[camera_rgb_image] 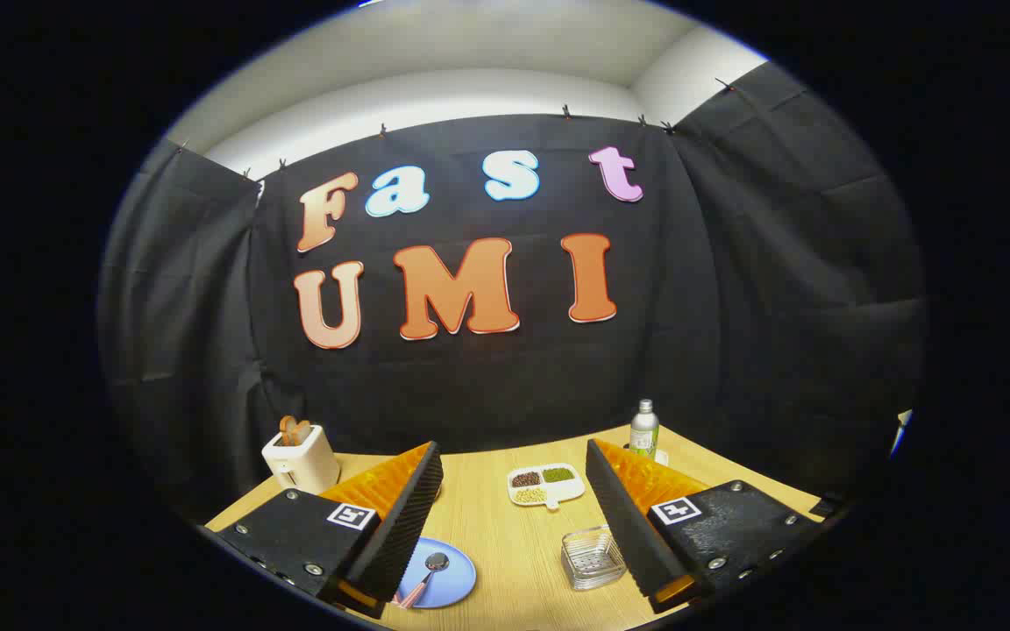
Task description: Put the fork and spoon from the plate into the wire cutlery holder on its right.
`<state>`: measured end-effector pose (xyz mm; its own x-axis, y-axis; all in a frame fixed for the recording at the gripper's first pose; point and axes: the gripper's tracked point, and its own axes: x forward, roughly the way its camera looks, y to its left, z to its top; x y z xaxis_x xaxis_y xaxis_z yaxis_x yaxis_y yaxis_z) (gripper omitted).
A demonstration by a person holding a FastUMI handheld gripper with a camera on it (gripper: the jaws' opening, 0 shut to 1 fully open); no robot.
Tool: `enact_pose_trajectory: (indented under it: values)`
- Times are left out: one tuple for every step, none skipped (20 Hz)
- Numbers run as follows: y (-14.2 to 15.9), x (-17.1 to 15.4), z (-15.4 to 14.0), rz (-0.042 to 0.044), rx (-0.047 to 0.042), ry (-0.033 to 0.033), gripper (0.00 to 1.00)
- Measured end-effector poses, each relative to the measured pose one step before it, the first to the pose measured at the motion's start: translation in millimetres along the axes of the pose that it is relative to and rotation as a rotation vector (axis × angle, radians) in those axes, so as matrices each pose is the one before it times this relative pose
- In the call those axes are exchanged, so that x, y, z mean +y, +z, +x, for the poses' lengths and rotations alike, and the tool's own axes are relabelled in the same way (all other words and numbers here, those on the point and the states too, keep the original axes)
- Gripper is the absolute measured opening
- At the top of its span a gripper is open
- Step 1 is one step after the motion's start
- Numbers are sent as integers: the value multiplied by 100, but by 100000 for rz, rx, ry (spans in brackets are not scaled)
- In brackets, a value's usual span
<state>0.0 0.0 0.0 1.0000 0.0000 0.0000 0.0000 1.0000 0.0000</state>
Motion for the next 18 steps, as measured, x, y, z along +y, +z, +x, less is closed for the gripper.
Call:
enact_pose_trajectory:
  values:
    - [-582, -10, 170, -3202, 1022, -448, 98]
    - [-331, 139, 72, -2429, 712, 2, 98]
    - [-55, -53, 38, -1682, 648, -244, 99]
    - [-43, -45, 43, -759, 526, -331, 98]
    - [-107, 135, 99, -263, 892, -146, 98]
    - [-74, 110, -10, -311, 680, -235, 98]
    - [132, -59, 64, -584, 170, -459, 98]
    - [-100, -124, 67, -664, 538, -263, 98]
    - [-104, -143, 101, -385, 328, -655, 98]
    - [-56, -247, -11, 470, 104, -682, 98]
    - [-156, -210, 189, 1303, 728, -826, 98]
    - [-316, -186, 124, 1777, 1136, -579, 98]
    - [-282, -128, 112, 1626, 1037, -555, 98]
    - [-198, -231, 84, 954, 933, -744, 98]
    - [-317, -184, 94, 184, 610, -771, 98]
    - [-114, -229, 76, -531, 386, -829, 98]
    - [-81, -214, 155, -733, 223, -677, 99]
    - [27, -91, -15, -556, 84, -471, 99]
